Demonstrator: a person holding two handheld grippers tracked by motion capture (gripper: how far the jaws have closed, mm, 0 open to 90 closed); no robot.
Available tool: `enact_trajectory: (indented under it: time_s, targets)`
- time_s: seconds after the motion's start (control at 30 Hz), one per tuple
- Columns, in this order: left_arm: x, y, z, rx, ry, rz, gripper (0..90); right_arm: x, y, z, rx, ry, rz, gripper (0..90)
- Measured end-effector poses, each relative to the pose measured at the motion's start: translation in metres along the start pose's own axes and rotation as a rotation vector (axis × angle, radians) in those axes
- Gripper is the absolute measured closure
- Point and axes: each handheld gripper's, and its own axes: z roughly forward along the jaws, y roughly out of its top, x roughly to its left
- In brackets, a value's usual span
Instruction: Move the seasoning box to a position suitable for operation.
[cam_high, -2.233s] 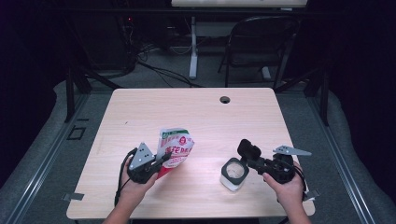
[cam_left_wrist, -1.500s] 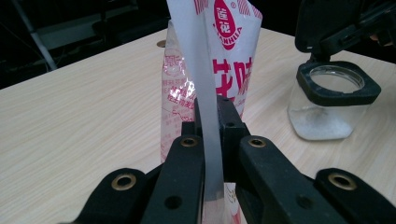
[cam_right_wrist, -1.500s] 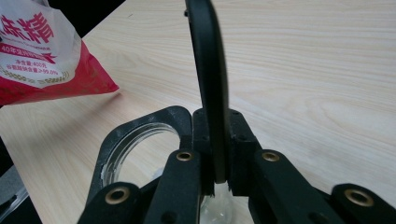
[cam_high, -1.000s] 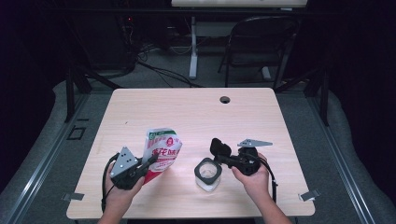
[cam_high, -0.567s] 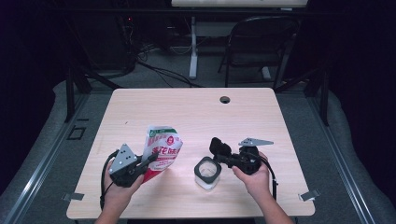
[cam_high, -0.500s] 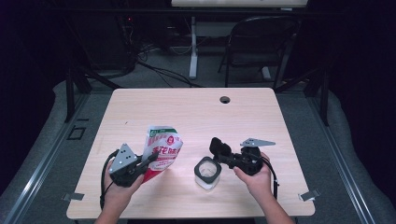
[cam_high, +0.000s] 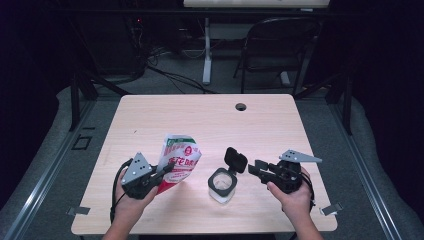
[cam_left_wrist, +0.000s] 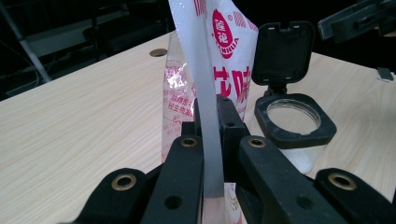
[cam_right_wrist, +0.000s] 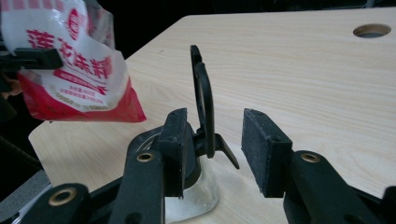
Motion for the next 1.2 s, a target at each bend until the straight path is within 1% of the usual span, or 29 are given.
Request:
enact_trajectory:
  time_s: [0.07,0.1,0.17,0.2,0.3,0.5,0.63,0.8,0.97,1.03,1.07,1.2]
  targets:
    - [-0.002,0.002,0.002,0.006,-0.01,0.009,90.0,0.003,0.001,-0.004,-0.01,0.002,-0.014,61.1]
    - [-0.003,0.003,0.004,0.0,-0.014,0.012,90.0,0.005,0.001,-0.006,-0.012,-0.001,-0.019,61.1]
    - [-0.005,0.005,0.005,0.005,-0.027,0.018,90.0,0.009,0.002,-0.008,-0.014,-0.003,-0.04,61.0]
    - [-0.006,0.006,0.006,0.003,-0.031,0.022,90.0,0.011,0.002,-0.009,-0.023,-0.002,-0.045,61.1]
    - [-0.009,0.007,0.01,0.005,-0.042,0.031,90.0,0.018,0.001,-0.008,-0.025,0.0,-0.073,61.0]
    - [-0.017,0.004,0.016,0.028,-0.063,0.046,90.0,0.027,0.001,-0.004,-0.011,0.012,-0.117,61.0]
    - [-0.021,0.003,0.018,0.041,-0.074,0.052,90.0,0.029,0.001,-0.002,-0.006,0.02,-0.124,61.1]
    - [-0.023,0.004,0.018,0.04,-0.078,0.059,90.0,0.032,0.0,0.003,0.001,0.035,-0.127,61.1]
    - [-0.024,0.006,0.017,0.034,-0.071,0.065,90.0,0.036,-0.002,0.009,0.027,0.04,-0.152,61.2]
    - [-0.024,0.006,0.017,0.036,-0.068,0.067,90.0,0.038,-0.003,0.011,0.025,0.043,-0.144,61.3]
    - [-0.024,0.006,0.017,0.037,-0.066,0.068,90.0,0.037,-0.003,0.012,0.031,0.041,-0.151,61.4]
    - [-0.023,0.005,0.019,0.043,-0.059,0.074,90.0,0.036,-0.003,0.012,0.034,0.04,-0.149,61.4]
